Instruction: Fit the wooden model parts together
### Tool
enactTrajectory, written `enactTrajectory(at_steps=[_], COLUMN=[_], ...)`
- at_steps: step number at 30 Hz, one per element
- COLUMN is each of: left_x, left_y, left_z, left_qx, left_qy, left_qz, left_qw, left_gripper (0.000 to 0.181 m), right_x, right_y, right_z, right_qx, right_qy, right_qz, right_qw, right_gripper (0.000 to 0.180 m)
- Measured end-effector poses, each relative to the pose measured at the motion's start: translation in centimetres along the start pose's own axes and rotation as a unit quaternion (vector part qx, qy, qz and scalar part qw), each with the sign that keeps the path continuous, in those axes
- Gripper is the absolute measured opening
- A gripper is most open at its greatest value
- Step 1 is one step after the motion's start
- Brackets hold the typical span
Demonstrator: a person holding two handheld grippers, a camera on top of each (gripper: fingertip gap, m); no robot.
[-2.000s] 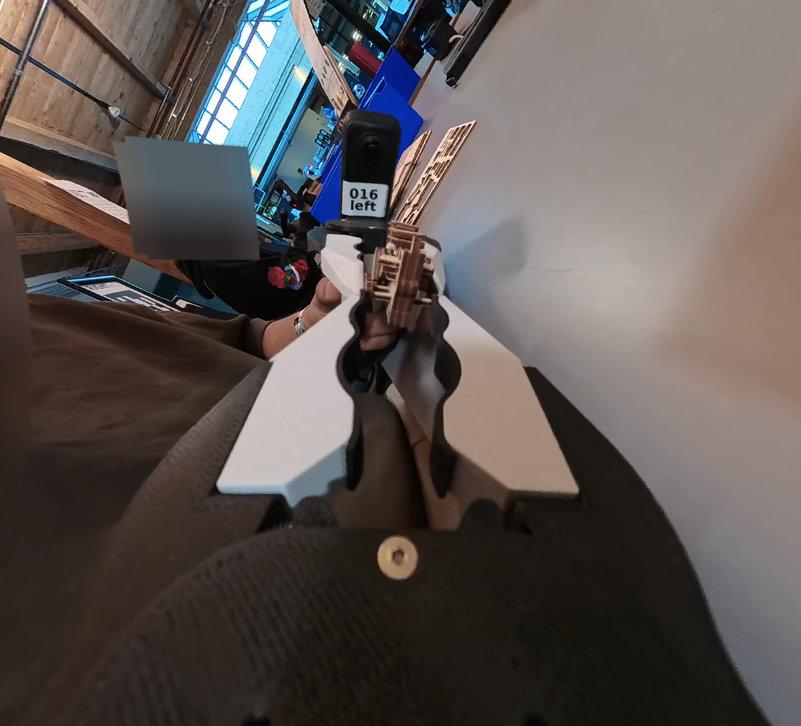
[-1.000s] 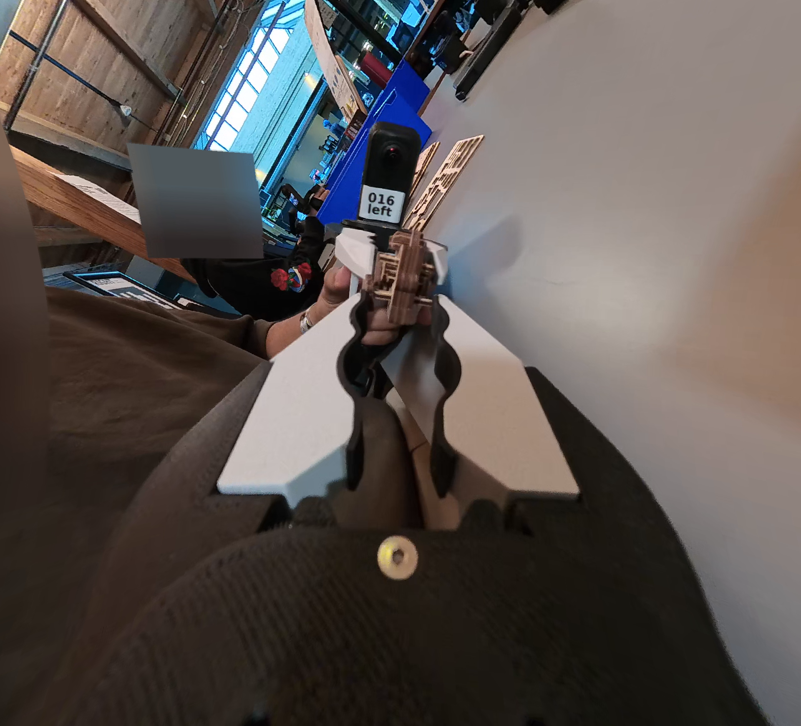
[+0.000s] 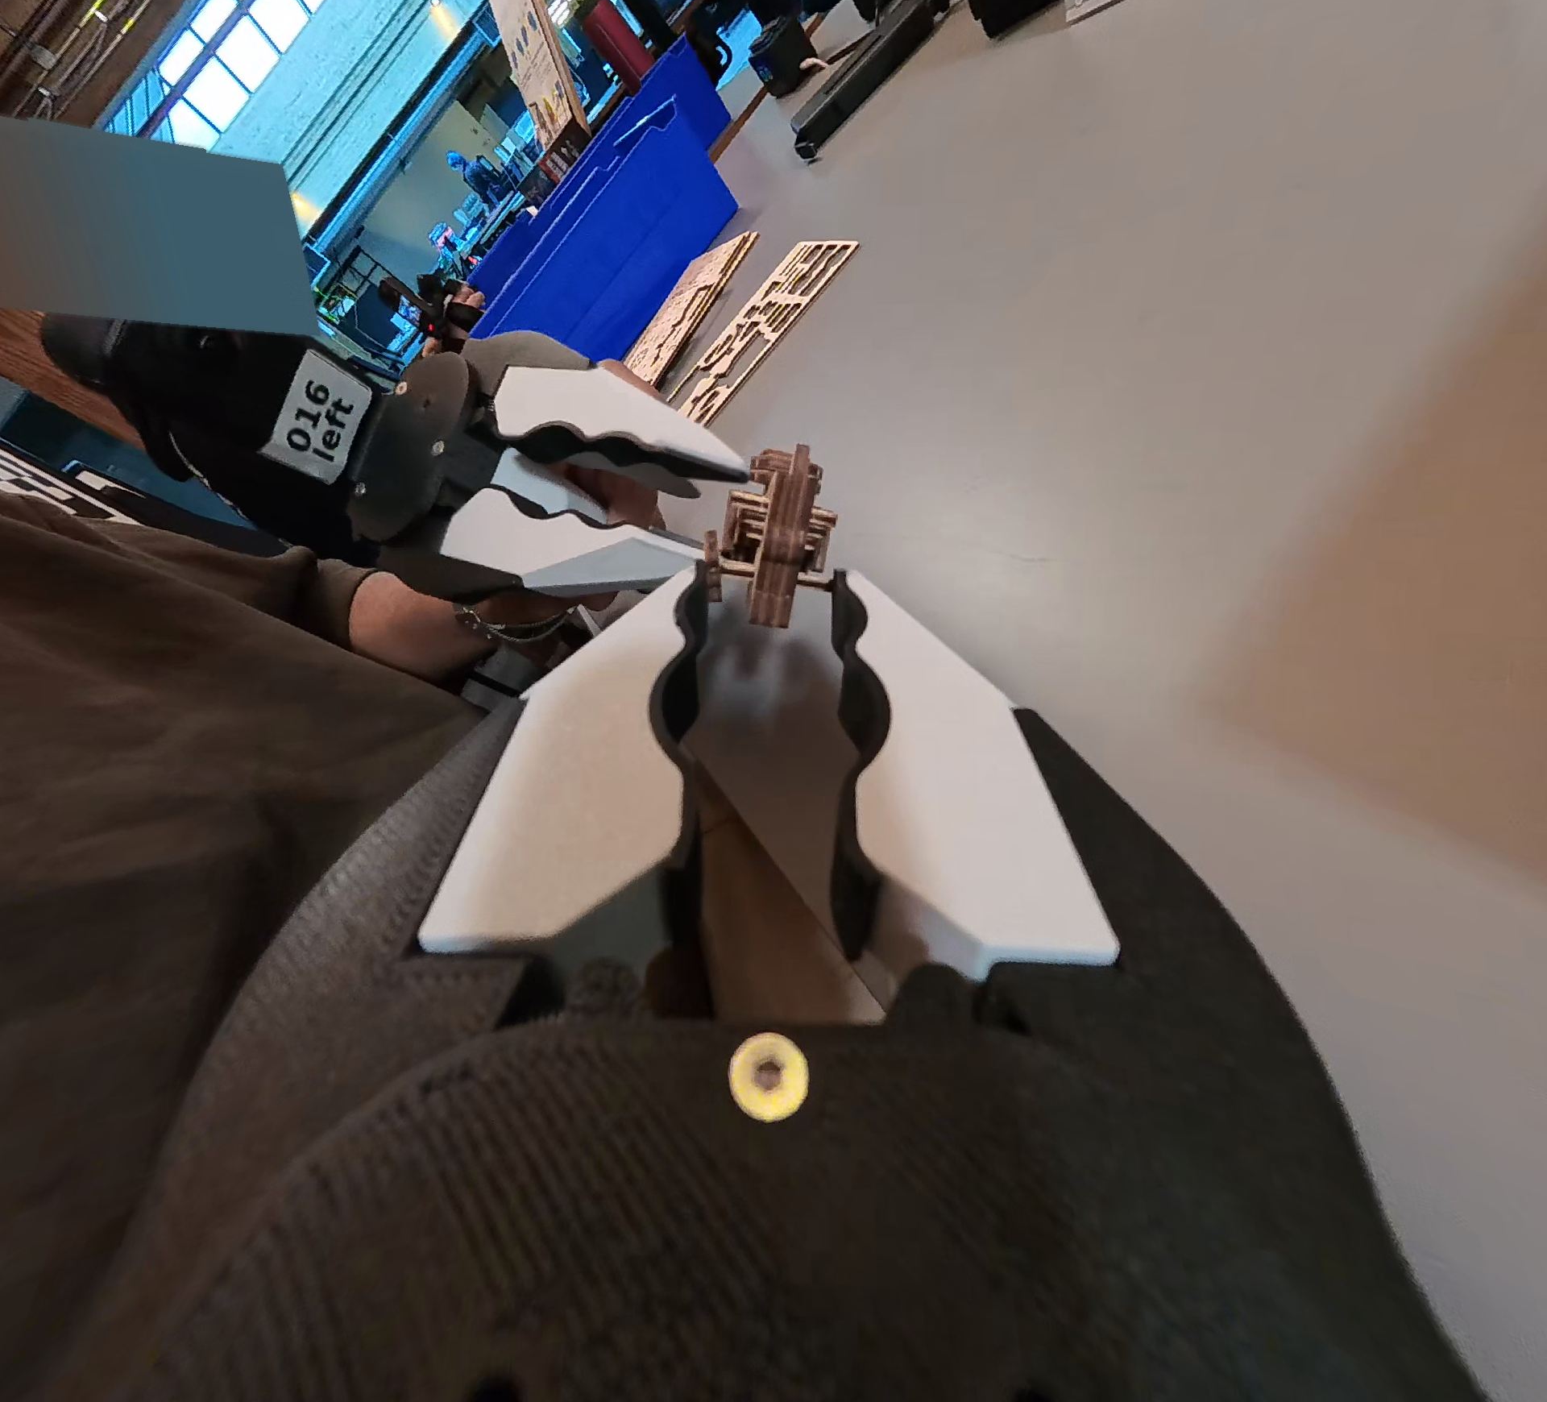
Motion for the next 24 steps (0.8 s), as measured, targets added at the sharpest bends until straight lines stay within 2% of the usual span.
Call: enactTrajectory(at_steps=[4,15,16,17,24], left_x=[0.01,0.03,0.02,0.05,-0.04], left_y=[-0.02,-0.37,-0.38,-0.37,-0.32], left_z=[0.12,-0.01,0.01,-0.01,0.13], left_qx=[0.001,0.091,0.093,0.096,0.096], left_qy=[0.0,0.011,0.012,0.01,0.008], left_qz=[0.001,0.012,0.012,0.014,0.014], left_qw=[1.0,0.996,0.996,0.995,0.995], left_gripper=[0.011,0.01,0.01,0.008,0.008], right_x=[-0.03,0.23,0.29,0.39,0.42], right_y=[-0.05,-0.32,-0.33,-0.32,-0.32], right_z=[-0.1,-0.46,-0.49,-0.51,-0.75], right_qx=[0.006,0.012,0.013,0.017,0.032], right_qy=[0.005,0.019,0.023,0.03,0.044], right_qz=[-0.001,0.019,0.02,0.021,0.019], right_qw=[1.0,1.0,0.999,0.999,0.998], right_gripper=[0.029,0.028,0.028,0.02,0.02])
Point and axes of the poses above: each gripper's, where its closed fingertips meet, x back along the fingers, y out of its underside, z = x × y across the jaws, the point moved 10 cm from there along x, back along the fingers, and after that the axes turned 12 degrees about -z, right-handed, at the moved point
